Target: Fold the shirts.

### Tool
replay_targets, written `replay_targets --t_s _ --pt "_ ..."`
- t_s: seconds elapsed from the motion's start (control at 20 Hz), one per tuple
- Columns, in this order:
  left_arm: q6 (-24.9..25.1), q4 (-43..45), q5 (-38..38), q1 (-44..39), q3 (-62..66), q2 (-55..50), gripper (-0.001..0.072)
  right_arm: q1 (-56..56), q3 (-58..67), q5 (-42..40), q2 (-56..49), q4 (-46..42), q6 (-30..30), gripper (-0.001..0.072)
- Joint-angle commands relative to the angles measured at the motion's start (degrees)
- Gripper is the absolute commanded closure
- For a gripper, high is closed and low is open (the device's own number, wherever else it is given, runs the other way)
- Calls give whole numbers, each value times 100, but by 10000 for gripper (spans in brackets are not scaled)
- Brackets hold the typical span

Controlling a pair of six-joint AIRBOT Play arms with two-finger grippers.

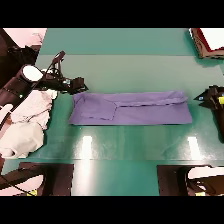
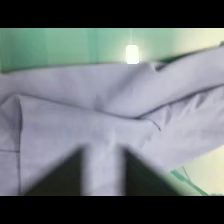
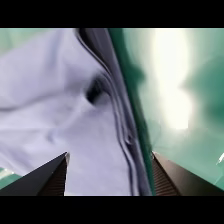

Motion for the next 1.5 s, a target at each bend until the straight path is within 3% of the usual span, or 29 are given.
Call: replay_targets --t_s 0.0,0.1,0.4,0.55,0.6,0.65,0.7,0.8,1.15,1.45 --pt "140 -55 -221 2 17 4 667 -162 -461 -234 -9 79 -601 139" --pt "140 -57 -254 2 17 2 667 -55 -463 -350 -92 72 -621 202" --pt "142 -68 -328 2 17 -2 667 549 -190 -170 -551 50 -619 214" --pt "144 -68 -431 2 17 -13 668 741 -225 -177 -560 57 -621 263" --pt "146 -68 -507 2 17 -28 670 778 -223 -125 -560 66 -621 319" --pt "190 -66 -564 -28 17 -50 677 835 -225 -76 -560 66 -623 421" --pt "234 -46 -590 -107 17 -70 677 863 -223 -35 -557 68 -629 458" --pt "234 -48 -492 -380 55 -151 677 929 -223 181 -553 201 -726 678" --pt "232 -59 -446 -1427 1572 -1600 678 997 -149 439 575 1484 -516 698" --pt "229 -98 -444 -2291 2918 -3230 677 2227 1126 507 1237 1464 245 698"
